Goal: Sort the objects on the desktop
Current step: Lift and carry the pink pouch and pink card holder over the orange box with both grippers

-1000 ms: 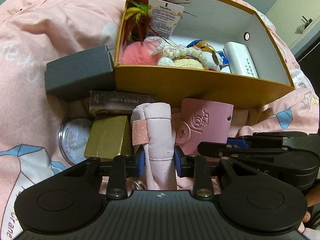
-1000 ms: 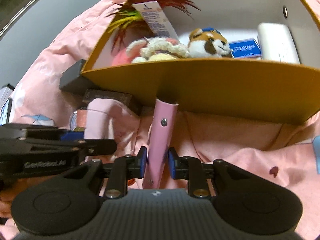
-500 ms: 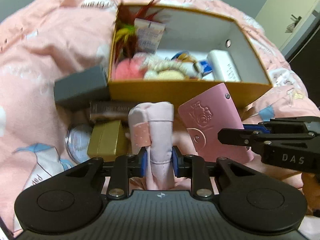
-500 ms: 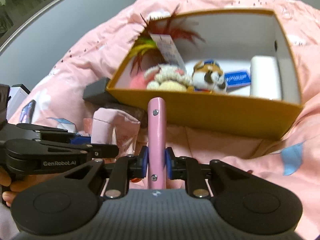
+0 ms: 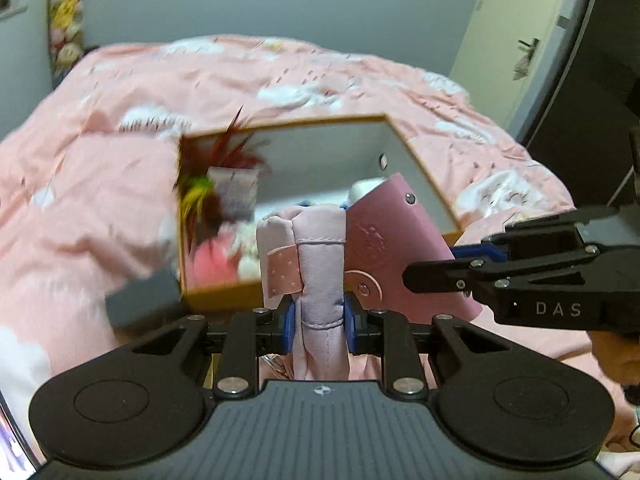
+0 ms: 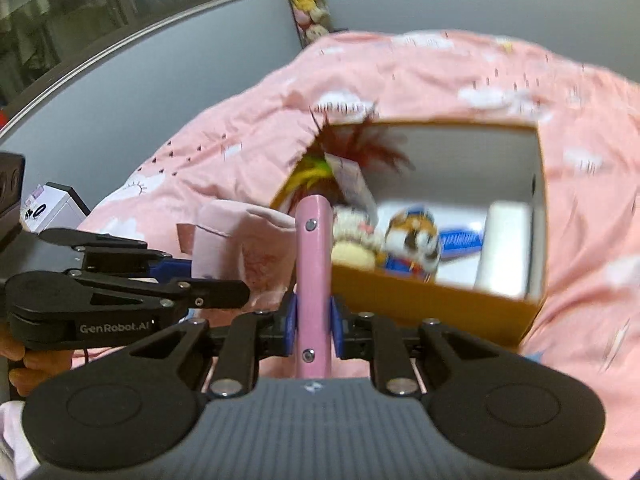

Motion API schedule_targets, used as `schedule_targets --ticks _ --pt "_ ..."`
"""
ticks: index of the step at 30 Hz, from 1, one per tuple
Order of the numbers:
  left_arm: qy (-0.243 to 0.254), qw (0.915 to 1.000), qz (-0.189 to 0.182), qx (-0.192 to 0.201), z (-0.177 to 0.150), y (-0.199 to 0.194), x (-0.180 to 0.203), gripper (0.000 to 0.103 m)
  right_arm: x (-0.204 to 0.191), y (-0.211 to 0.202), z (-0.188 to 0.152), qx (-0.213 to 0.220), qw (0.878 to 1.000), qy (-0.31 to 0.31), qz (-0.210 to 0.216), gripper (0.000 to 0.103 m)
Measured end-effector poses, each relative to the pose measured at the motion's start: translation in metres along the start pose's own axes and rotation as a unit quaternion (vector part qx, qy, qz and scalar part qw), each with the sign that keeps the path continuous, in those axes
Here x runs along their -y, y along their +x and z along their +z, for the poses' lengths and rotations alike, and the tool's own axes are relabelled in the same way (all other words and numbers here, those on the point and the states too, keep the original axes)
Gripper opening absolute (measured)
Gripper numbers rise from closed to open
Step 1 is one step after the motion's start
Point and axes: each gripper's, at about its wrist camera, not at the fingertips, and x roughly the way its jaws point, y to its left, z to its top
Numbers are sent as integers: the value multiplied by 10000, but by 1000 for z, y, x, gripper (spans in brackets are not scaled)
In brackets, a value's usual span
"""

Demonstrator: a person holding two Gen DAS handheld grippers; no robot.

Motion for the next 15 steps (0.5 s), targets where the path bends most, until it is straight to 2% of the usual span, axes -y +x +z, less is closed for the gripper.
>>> schedule_targets --ticks 8,11,15 --pt "894 9950 138 412 46 2 18 27 12 -24 45 375 9958 -714 -435 19" --pt "803 9960 51 392 64 14 11 27 25 -21 60 488 9935 -760 -694 18" --pt "361 9987 -196 312 88 36 -6 27 51 -9 78 574 9924 -542 -948 18"
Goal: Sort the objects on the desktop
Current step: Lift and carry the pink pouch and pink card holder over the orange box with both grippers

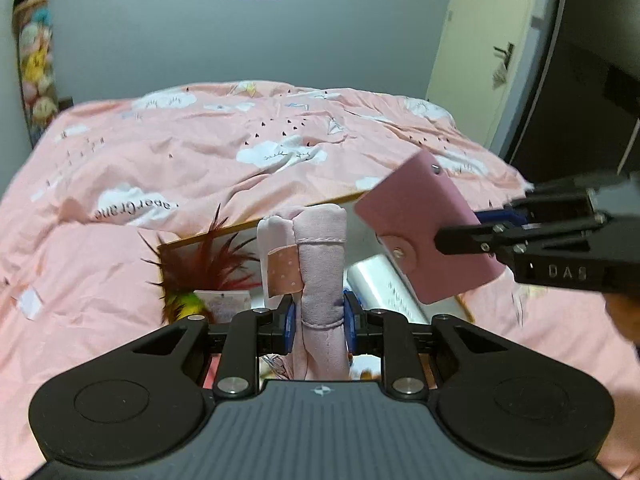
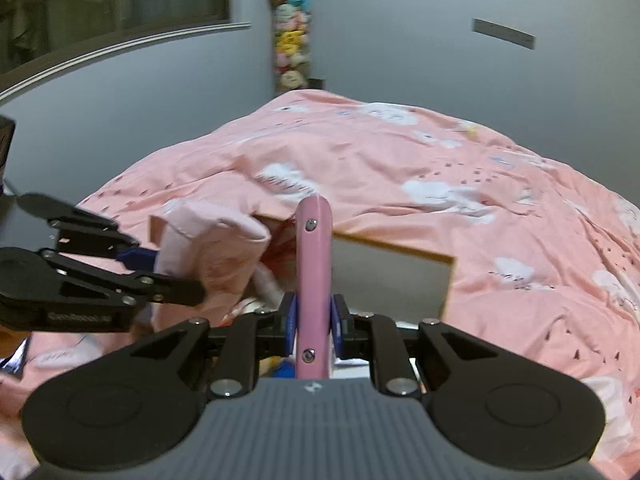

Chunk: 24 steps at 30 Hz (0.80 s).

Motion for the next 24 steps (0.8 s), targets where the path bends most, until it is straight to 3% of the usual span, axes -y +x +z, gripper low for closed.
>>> schedule_targets --ticks 6,12,24 --pt "-681 9958 -570 -218 17 46 -21 27 30 36 5 -248 9987 439 -24 18" --pt "-1301 9819 -1164 -734 20 98 -30 27 45 65 1 -423 9968 664 -156 18" --pt "-1706 9617 -1334 -1678 -5 155 -29 26 46 103 -18 -1125 9891 931 -189 18"
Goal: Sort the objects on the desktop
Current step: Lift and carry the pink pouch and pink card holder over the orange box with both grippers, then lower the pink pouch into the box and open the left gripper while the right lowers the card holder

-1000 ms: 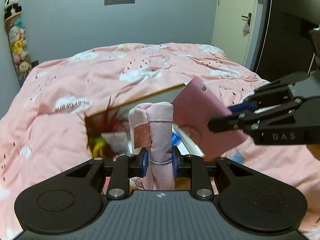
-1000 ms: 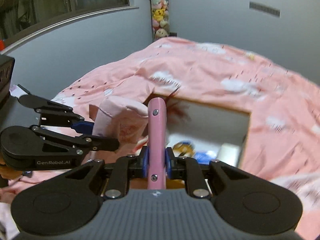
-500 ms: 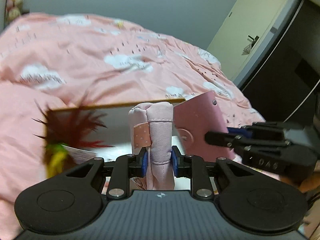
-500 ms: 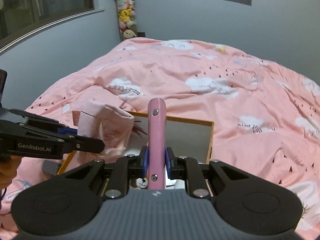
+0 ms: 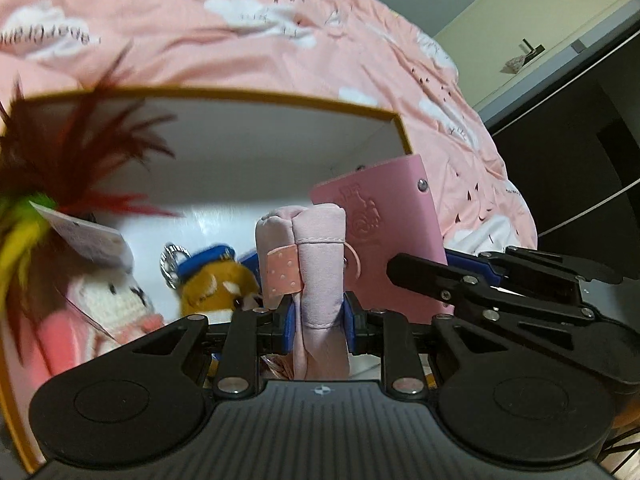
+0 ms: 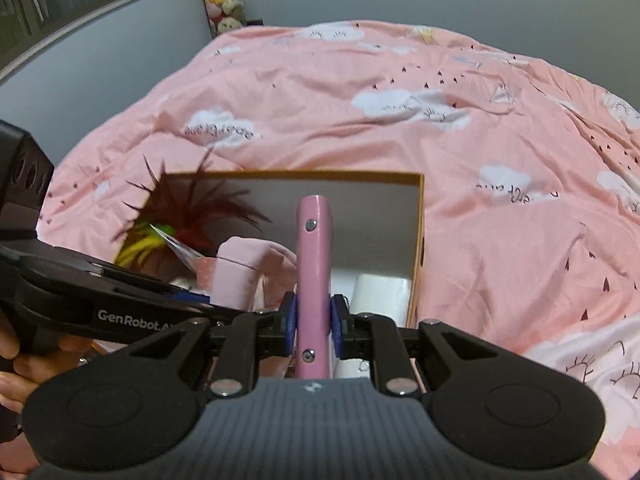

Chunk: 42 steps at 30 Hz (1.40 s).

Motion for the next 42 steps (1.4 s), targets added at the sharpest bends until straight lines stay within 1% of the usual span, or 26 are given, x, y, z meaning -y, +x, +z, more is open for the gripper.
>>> schedule_targets --ticks 6,11,15,19,23,29,31,35,37,38,39,40,42 --pt "-176 9994 78 -275 -5 18 -5 26 0 16 -6 -336 9993 42 -135 19" --pt "-190 9981 449 -388 -5 16 -9 26 -5 27 -9 -584 9981 152 -116 19" --pt "-244 9968 626 -440 -5 12 -15 25 -9 38 -11 -828 9962 238 -114 19" --pt "-343 9965 616 -445 -4 8 -20 24 -7 47 -14 -1190 9921 386 -16 19" --pt "-191 9967 665 -423 -5 7 -16 24 -4 55 -17 -1565 9863 501 123 18" --pt "-237 9972 539 -459 -5 14 -15 27 -9 72 -18 -1783 9831 404 15 19" --pt "-305 9974 438 -479 -5 15 -18 30 -13 77 -21 -1845 9824 274 -59 21" --pt "-436 9976 232 -476 -5 16 -24 33 -13 69 -22 -1691 9855 165 -2 23" --pt "-447 9977 232 -456 -4 16 -24 40 -11 59 -20 -1599 9870 153 63 26" --pt "-437 9977 268 -435 -4 14 -24 45 -10 54 -20 -1542 9879 126 115 28" --pt "-380 9981 302 -375 -5 11 -22 55 -10 49 -19 -1485 9887 100 159 31" --pt "-304 9986 306 -311 -6 8 -20 58 -10 45 -19 -1438 9894 66 186 34" --pt "-154 9990 332 -263 -10 5 -18 58 -10 41 -20 -1342 9908 -17 146 36"
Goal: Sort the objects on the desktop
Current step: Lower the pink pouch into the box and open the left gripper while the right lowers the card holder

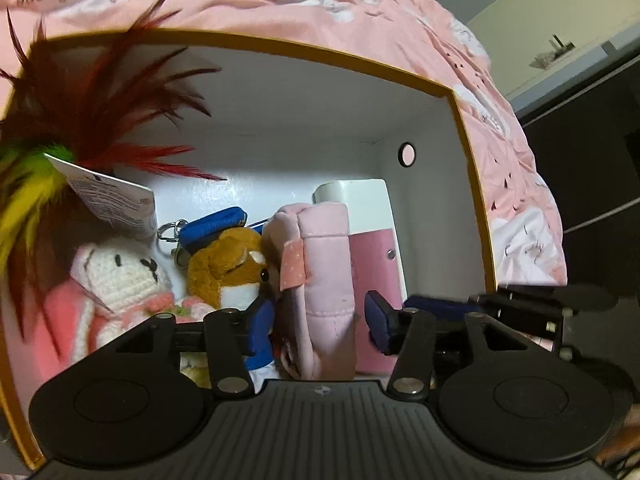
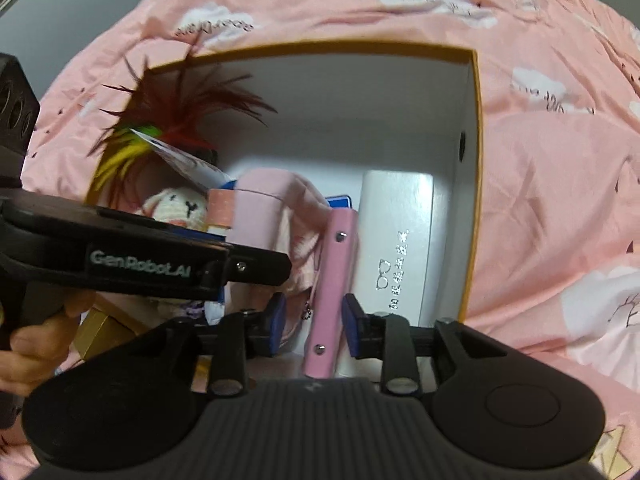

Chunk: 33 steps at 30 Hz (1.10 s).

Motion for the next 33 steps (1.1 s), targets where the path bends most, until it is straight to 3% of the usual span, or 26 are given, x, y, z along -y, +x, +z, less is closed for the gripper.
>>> schedule_targets --ticks 2,4,12,18,25,30,33 --pt "13 10000 -53 -34 -4 0 -2 57 1 0 -3 75 9999 -4 -66 35" --pt "-101 9997 -184 -104 -7 4 -9 36 1 -1 -6 161 9998 -35 -100 34" --pt "81 9985 -501 -214 -8 15 1 29 2 -4 -16 243 9996 88 121 25" --pt "34 9972 -684 -291 -6 24 8 29 -4 -25 -20 620 9968 -326 -376 26" --pt "71 9990 -358 -260 -8 14 6 31 -13 -5 -11 316 9944 -783 -641 26" --pt "-127 9991 -338 -223 -10 12 -1 39 -19 13 -7 102 9913 -987 -863 42" --pt "-176 9996 -223 -92 -13 7 -2 49 -23 17 -6 26 9891 -1135 -934 42"
